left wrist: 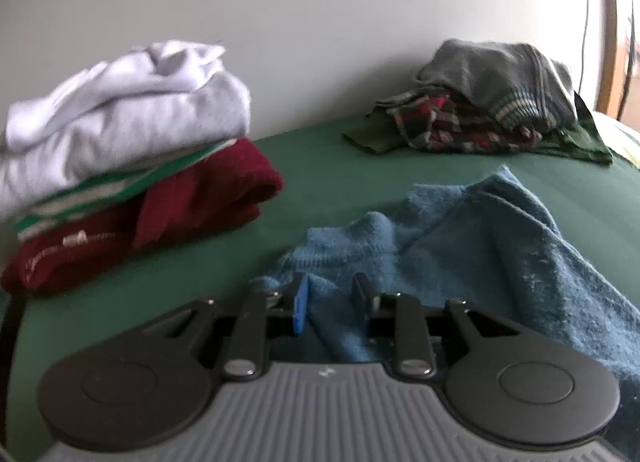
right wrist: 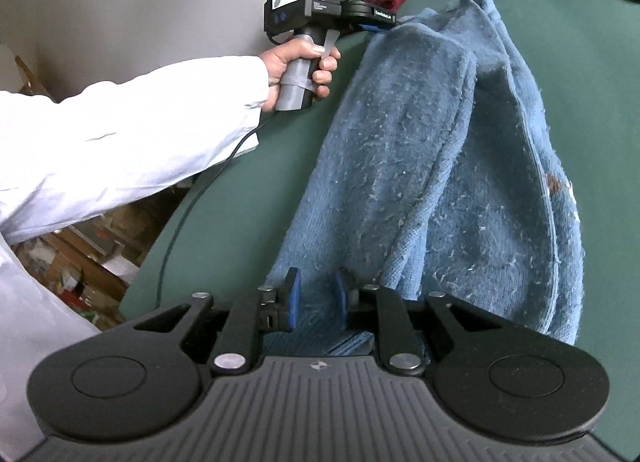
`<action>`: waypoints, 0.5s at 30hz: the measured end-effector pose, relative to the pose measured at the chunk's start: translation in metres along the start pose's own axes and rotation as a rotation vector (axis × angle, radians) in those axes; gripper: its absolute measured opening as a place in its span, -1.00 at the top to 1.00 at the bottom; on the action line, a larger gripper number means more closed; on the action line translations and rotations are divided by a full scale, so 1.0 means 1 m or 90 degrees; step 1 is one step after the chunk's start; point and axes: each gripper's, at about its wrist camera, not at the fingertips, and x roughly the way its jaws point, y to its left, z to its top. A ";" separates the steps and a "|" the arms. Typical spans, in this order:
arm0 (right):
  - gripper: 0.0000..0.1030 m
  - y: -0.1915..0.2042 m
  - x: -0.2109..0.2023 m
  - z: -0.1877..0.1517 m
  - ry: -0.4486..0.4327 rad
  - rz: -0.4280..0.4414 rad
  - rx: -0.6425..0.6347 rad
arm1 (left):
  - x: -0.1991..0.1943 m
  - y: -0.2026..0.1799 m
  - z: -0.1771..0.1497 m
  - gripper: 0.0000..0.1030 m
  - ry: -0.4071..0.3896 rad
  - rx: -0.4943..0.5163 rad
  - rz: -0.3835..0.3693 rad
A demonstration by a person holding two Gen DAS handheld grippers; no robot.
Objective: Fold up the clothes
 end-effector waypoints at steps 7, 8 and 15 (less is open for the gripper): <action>0.79 0.006 -0.013 0.009 -0.009 -0.012 -0.040 | -0.078 -0.021 -0.013 -0.05 -0.087 -0.038 -0.101; 0.77 0.003 -0.020 0.015 -0.034 -0.004 -0.025 | -0.083 -0.028 -0.017 -0.13 -0.083 -0.035 -0.122; 0.62 -0.056 -0.011 0.070 -0.131 0.012 0.156 | -0.065 -0.060 -0.043 -0.21 -0.039 -0.015 -0.121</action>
